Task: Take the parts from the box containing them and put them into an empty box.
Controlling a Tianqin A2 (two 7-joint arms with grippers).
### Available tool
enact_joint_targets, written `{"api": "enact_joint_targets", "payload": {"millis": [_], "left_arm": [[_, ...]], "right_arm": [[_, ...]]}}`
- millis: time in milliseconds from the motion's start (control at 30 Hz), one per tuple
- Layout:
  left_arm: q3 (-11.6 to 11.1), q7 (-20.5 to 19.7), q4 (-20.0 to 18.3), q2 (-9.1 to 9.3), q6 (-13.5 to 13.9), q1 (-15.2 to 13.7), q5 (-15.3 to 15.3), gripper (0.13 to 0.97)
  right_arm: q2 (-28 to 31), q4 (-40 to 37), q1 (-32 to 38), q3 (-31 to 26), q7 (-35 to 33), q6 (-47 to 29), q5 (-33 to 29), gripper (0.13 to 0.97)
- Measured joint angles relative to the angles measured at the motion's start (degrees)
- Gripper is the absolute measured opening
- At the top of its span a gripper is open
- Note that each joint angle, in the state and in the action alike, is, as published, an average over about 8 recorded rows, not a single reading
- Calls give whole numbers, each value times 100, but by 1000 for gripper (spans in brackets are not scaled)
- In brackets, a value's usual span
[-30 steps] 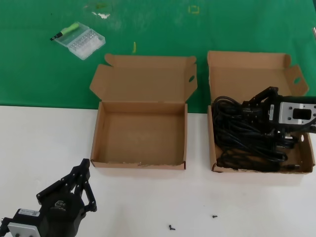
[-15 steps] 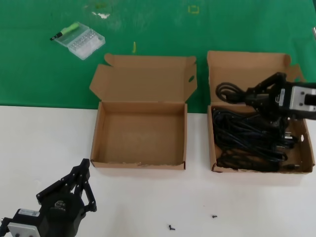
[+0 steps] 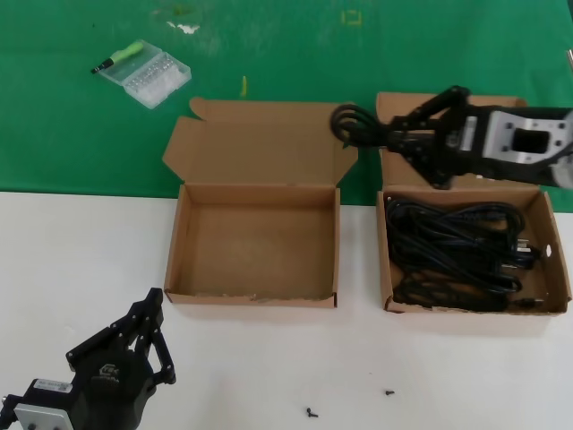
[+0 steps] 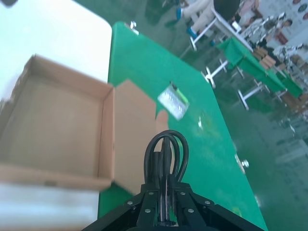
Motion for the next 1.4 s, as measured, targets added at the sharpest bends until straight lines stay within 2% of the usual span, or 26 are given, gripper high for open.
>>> {"api": "enact_joint_targets", "payload": {"millis": [500, 933, 1200, 1400], "left_arm": [[0, 0, 0, 0, 0, 0, 0, 149], [0, 0, 0, 0, 0, 0, 0, 149], [0, 0, 0, 0, 0, 0, 0, 149], [0, 0, 0, 0, 0, 0, 0, 149]], "right_arm": [[-965, -321, -162, -110, -362, 230, 260, 167], [-1637, -1191, -321, 14, -1321, 536, 551, 167], [-1872, -1781, -229, 175, -1815, 649, 709, 199], [-1794, -1599, -283, 166, -1655, 667, 670, 251]]}}
